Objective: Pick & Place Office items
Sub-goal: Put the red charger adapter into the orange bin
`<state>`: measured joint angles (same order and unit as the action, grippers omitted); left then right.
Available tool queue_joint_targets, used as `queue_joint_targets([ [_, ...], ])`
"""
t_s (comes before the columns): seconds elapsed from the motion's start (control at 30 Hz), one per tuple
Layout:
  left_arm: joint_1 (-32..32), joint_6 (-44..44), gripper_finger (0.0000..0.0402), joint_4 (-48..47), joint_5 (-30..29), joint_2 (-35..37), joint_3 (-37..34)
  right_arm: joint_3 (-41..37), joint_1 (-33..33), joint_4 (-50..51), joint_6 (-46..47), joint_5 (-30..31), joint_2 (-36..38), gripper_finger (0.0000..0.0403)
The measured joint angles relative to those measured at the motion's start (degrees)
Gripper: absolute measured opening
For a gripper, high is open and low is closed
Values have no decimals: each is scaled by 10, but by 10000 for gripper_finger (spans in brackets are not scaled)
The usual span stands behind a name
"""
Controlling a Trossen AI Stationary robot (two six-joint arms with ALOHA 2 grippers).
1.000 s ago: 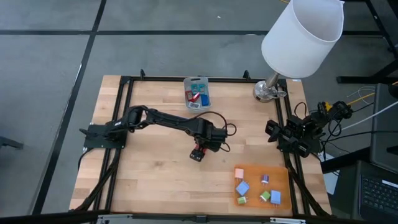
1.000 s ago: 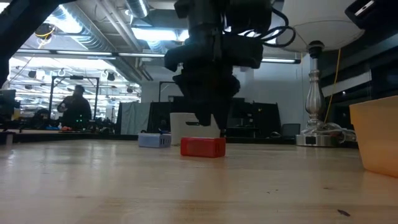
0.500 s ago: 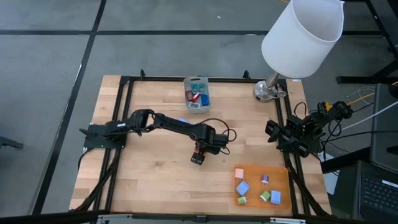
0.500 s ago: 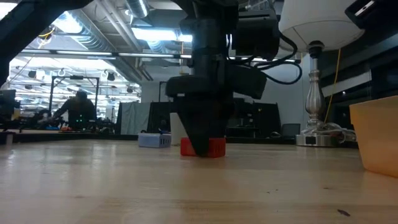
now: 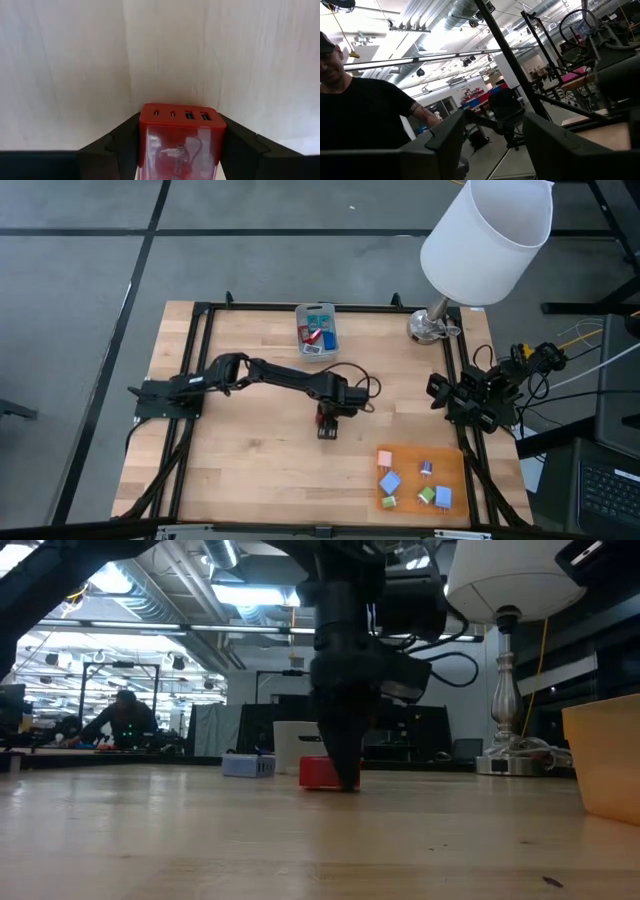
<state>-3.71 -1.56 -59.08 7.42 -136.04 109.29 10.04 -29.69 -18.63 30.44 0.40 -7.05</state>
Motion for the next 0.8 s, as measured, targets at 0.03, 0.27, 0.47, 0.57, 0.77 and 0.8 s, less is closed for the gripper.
queue_joint_targets([
  [0.03, 3, -16, 203, 2, 15, 5, 6, 0, 0, 0, -1, 0, 0, 201],
  [0.27, 17, -144, 203, 181, 167, 58, 34, 0, 0, 0, -11, -6, 0, 201],
  [0.47, 7, -244, 203, 443, 187, 83, 35, 0, 0, -2, -11, -13, 0, 201],
  [0.57, -5, -279, 203, 529, 173, 84, 37, 0, 0, -2, -14, -13, 0, 201],
  [0.77, -34, -323, 203, 612, 83, 40, 36, 0, 0, -1, -24, -15, 0, 201],
  [0.8, -39, -338, 203, 640, 76, 32, 36, 0, 0, -1, -24, -15, 0, 201],
])
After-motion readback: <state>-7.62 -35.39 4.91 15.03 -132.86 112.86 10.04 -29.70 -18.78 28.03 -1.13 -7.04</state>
